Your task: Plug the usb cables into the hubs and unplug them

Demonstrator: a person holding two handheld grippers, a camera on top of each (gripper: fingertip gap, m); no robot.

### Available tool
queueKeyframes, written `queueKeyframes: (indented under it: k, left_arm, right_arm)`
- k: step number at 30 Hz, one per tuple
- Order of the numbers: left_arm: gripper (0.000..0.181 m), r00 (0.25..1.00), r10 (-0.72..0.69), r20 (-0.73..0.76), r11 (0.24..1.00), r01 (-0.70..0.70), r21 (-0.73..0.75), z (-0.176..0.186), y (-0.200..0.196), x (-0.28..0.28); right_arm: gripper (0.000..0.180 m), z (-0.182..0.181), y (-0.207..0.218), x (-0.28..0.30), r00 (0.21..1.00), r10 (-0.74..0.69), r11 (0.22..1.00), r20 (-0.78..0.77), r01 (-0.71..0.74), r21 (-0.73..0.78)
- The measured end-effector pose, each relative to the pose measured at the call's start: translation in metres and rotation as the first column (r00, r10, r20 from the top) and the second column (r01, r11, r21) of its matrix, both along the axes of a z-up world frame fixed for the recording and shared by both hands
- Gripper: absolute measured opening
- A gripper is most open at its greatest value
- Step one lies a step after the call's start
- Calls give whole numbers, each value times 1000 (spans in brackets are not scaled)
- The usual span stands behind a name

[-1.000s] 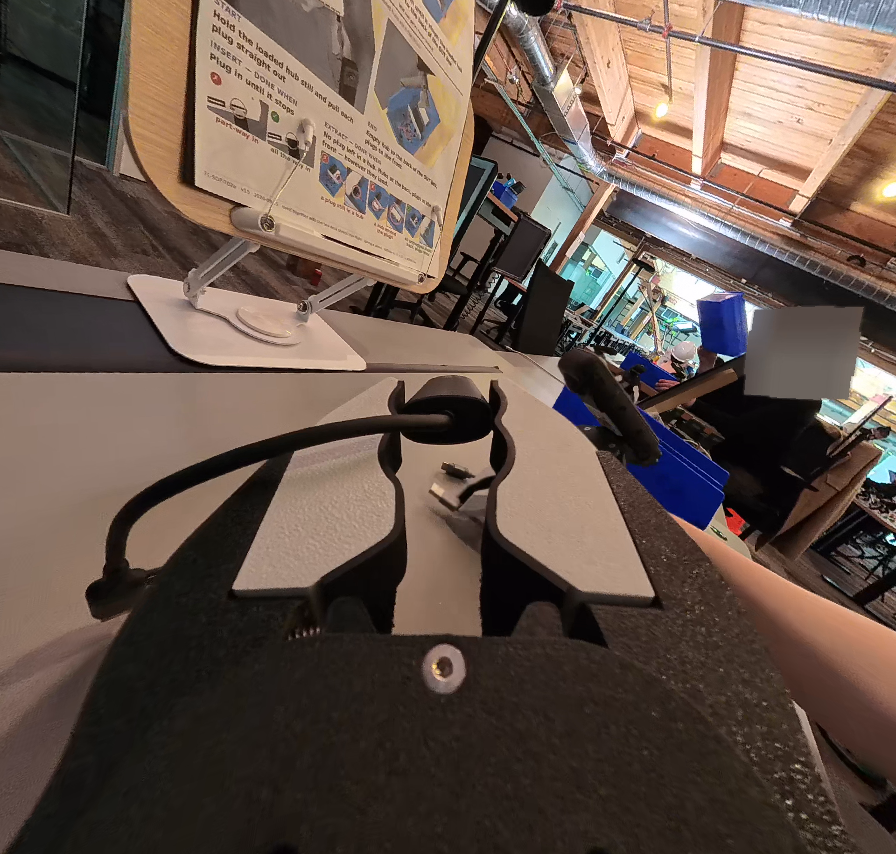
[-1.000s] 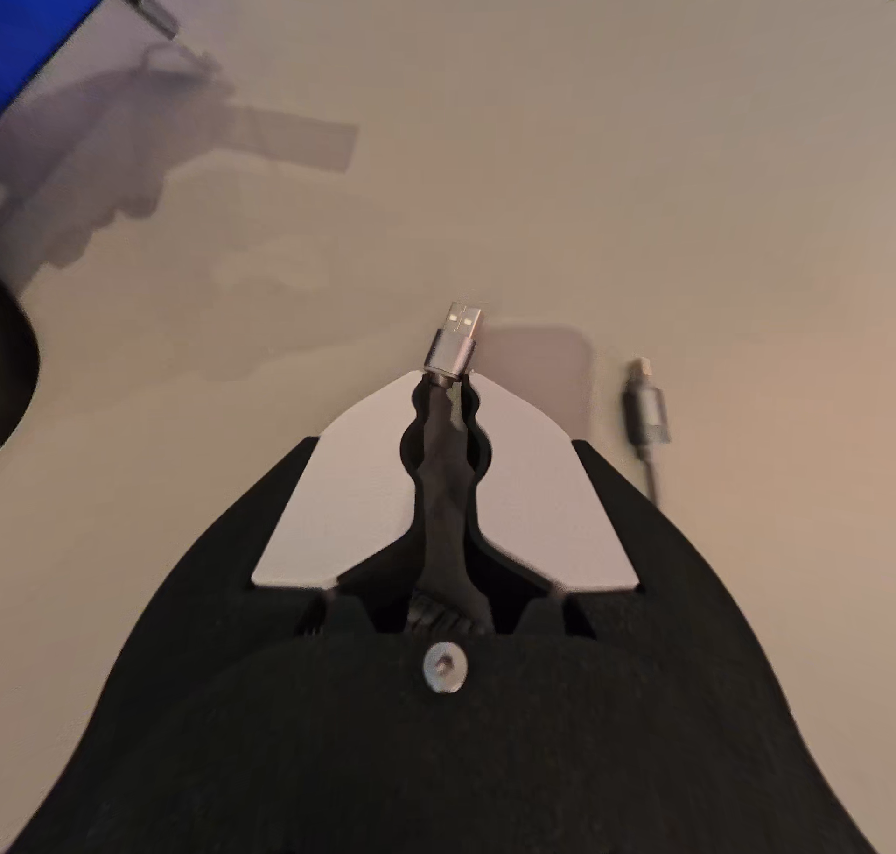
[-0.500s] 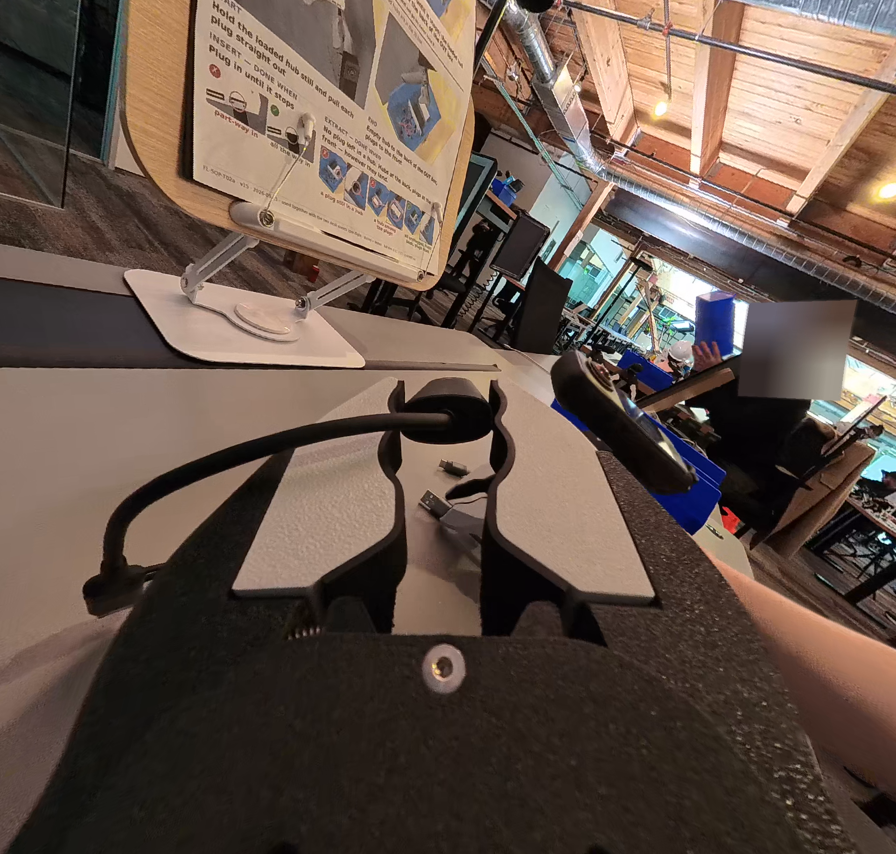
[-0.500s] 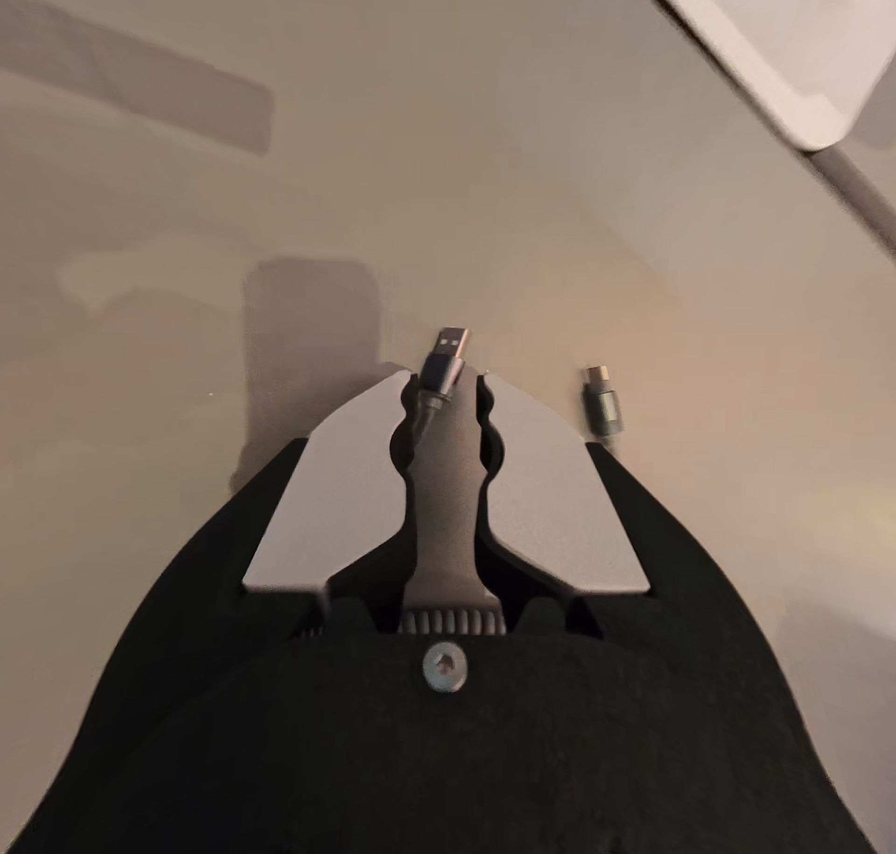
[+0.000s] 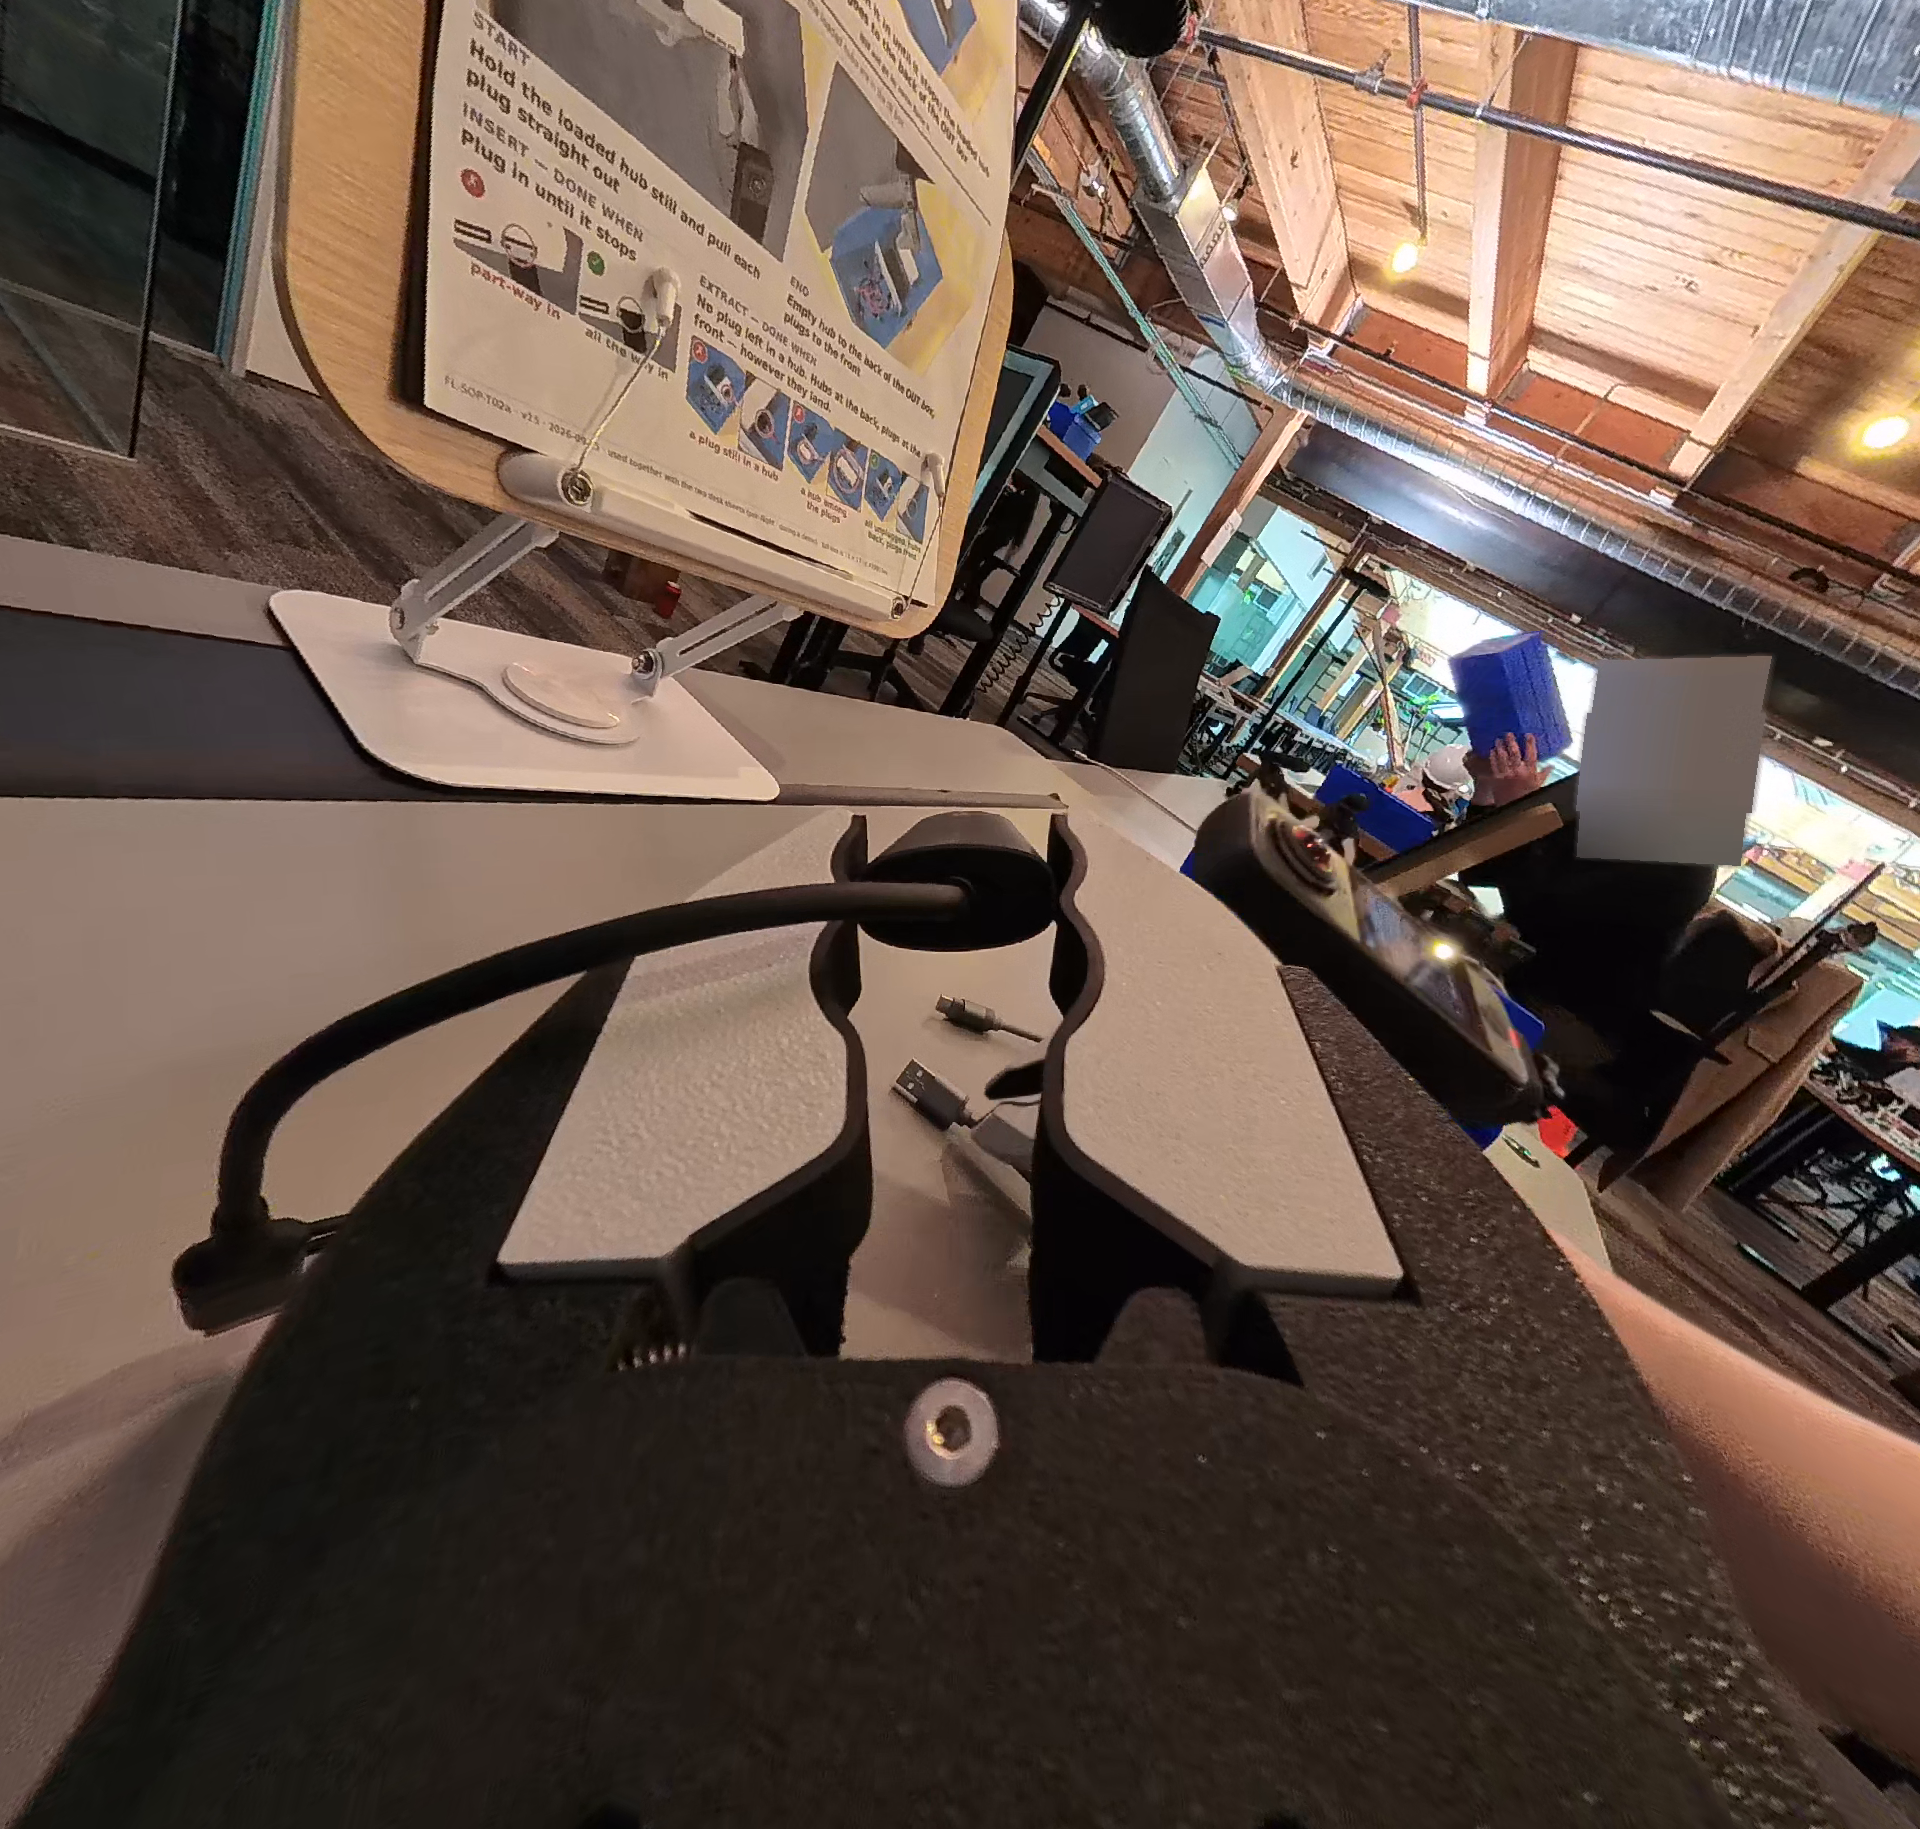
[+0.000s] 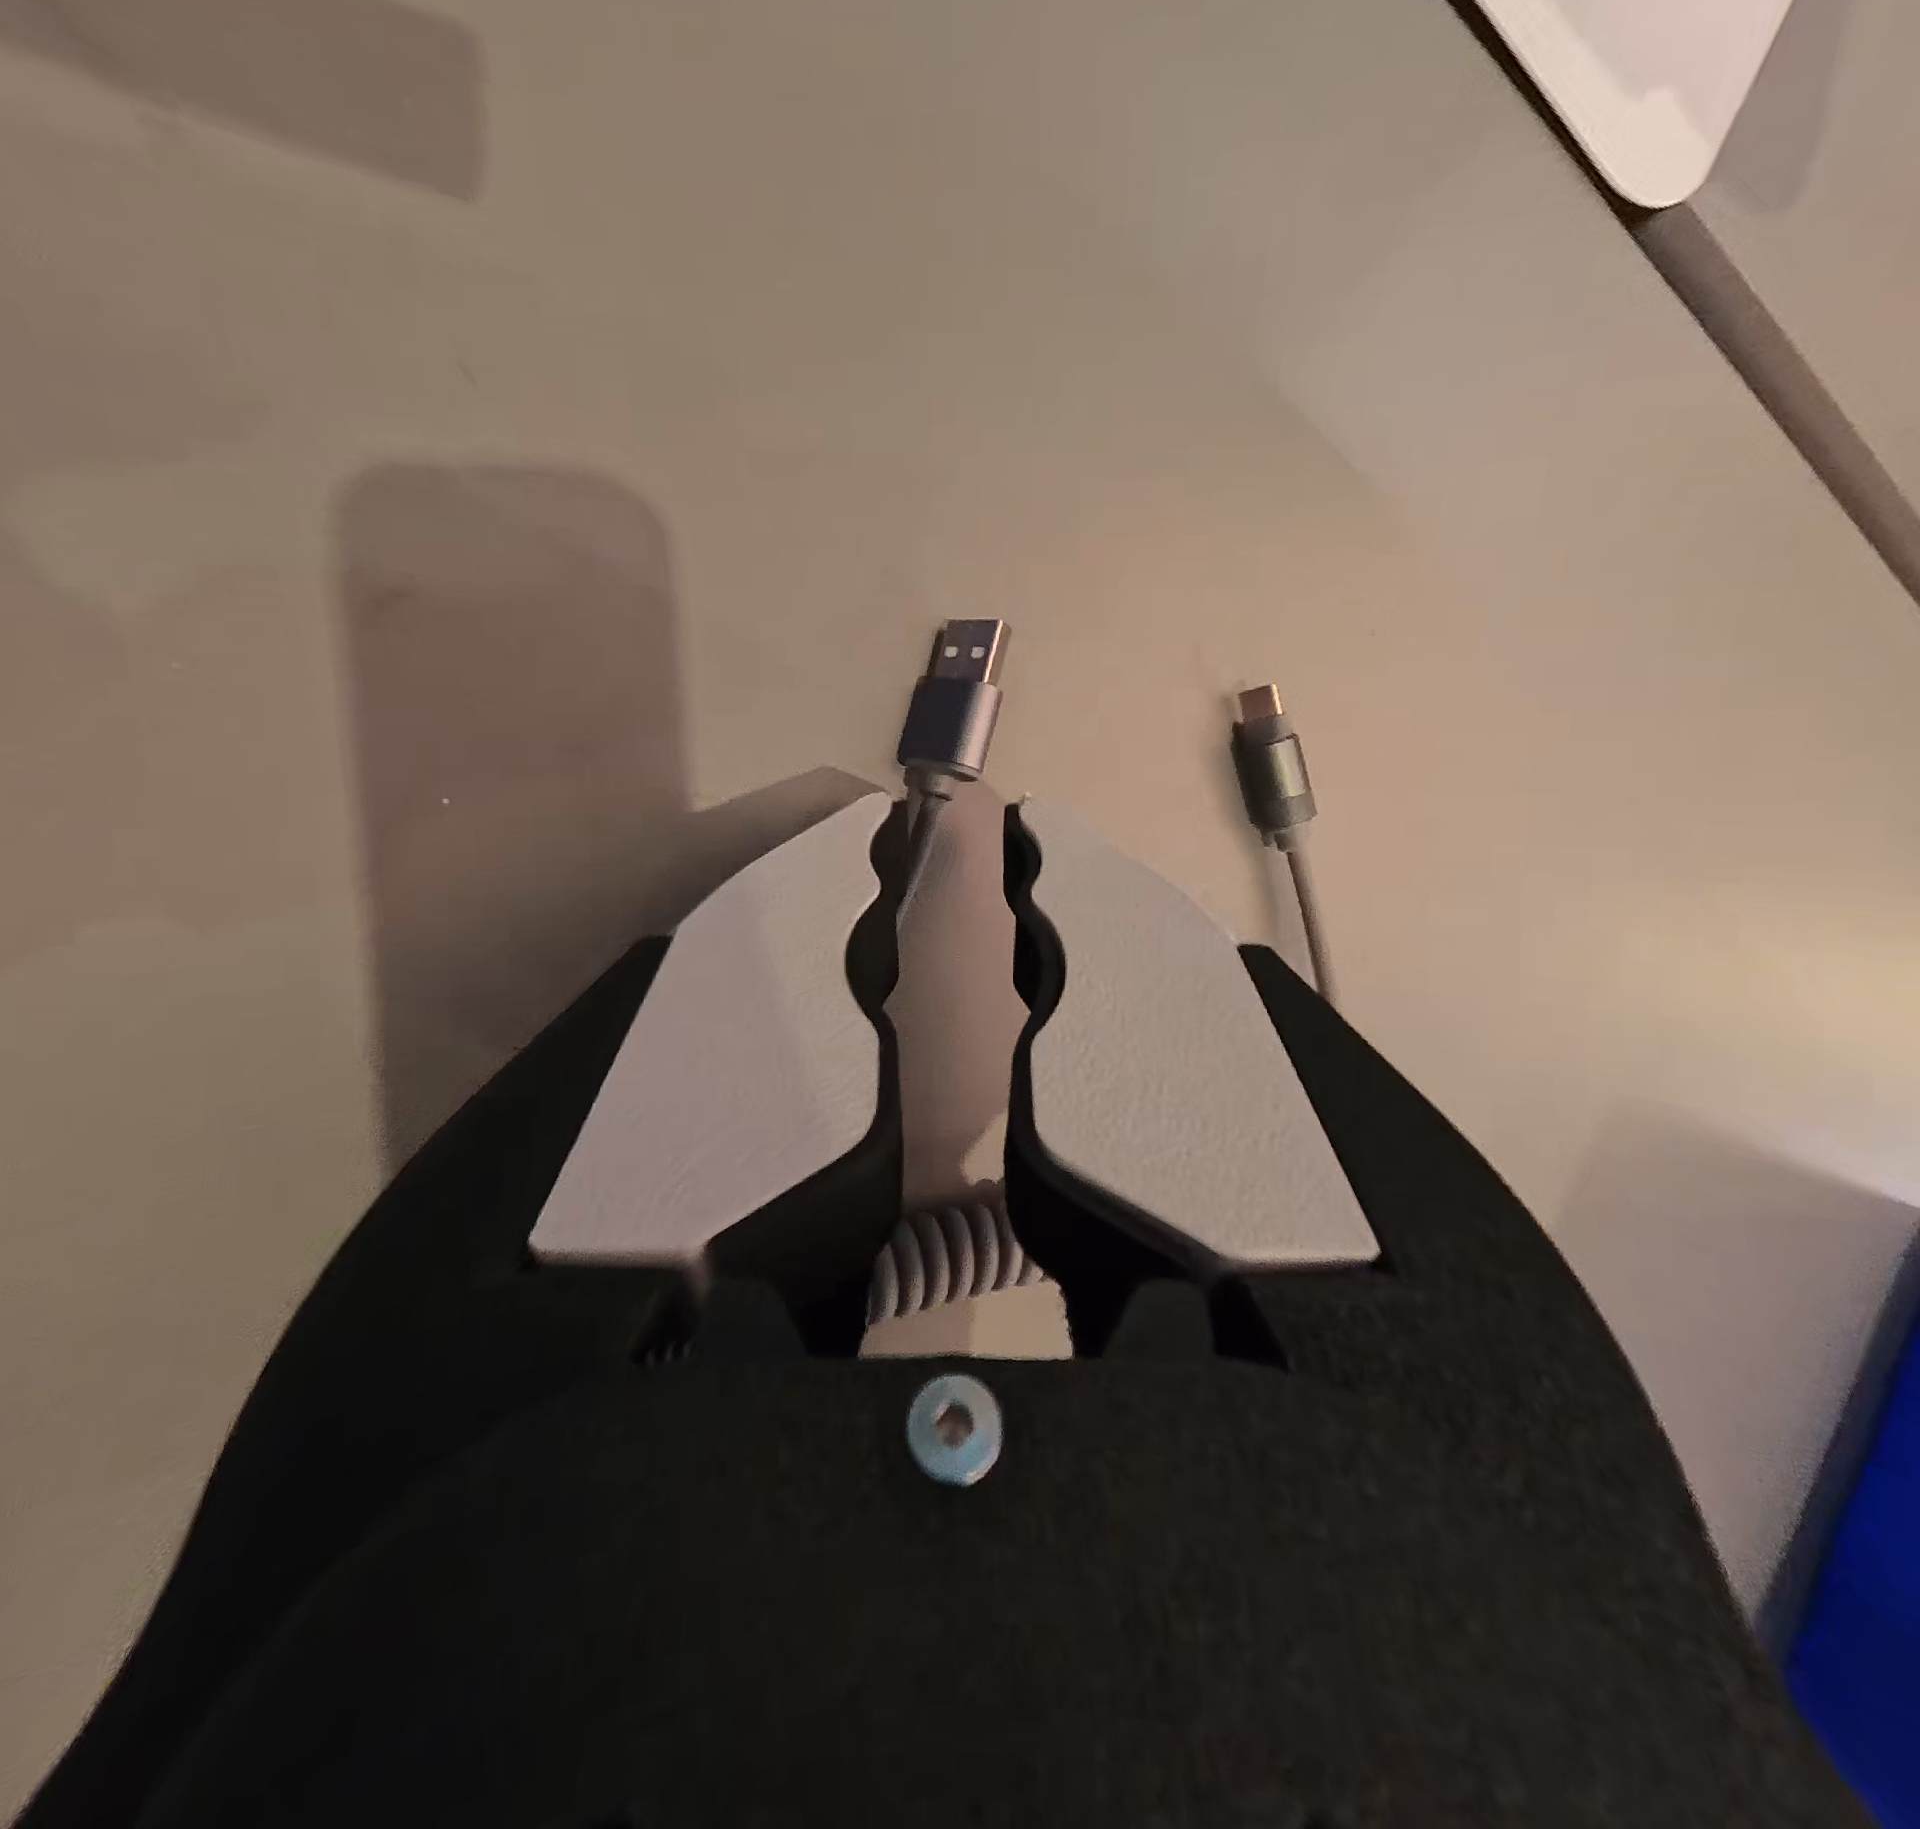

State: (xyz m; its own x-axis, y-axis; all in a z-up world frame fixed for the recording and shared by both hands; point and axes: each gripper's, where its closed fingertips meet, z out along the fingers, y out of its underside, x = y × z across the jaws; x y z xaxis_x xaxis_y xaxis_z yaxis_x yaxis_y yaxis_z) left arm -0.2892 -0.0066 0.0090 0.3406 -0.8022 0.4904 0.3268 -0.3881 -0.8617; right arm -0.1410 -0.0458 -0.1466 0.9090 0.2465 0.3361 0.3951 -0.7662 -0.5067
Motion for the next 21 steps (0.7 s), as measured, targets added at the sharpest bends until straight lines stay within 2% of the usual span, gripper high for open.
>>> queueKeyframes:
  k: [6, 14, 21]
  left_arm:
    - [32, 1000, 12, 6, 1000, -12, -13, -2, 4, -4]
    - [33, 1000, 25, 10, 1000, -25, -14, -2, 6, -8]
    - [33, 1000, 19, 2, 1000, -19, -12, -2, 4, -6]
  right_arm:
    - [17, -2, 2, 0, 992, 12, 1000, 127, -15, 24]
    - [21, -3, 4, 6, 993, -47, 999, 105, 46, 15]
    - [14, -4, 6, 9, 988, -53, 998, 147, 49, 32]
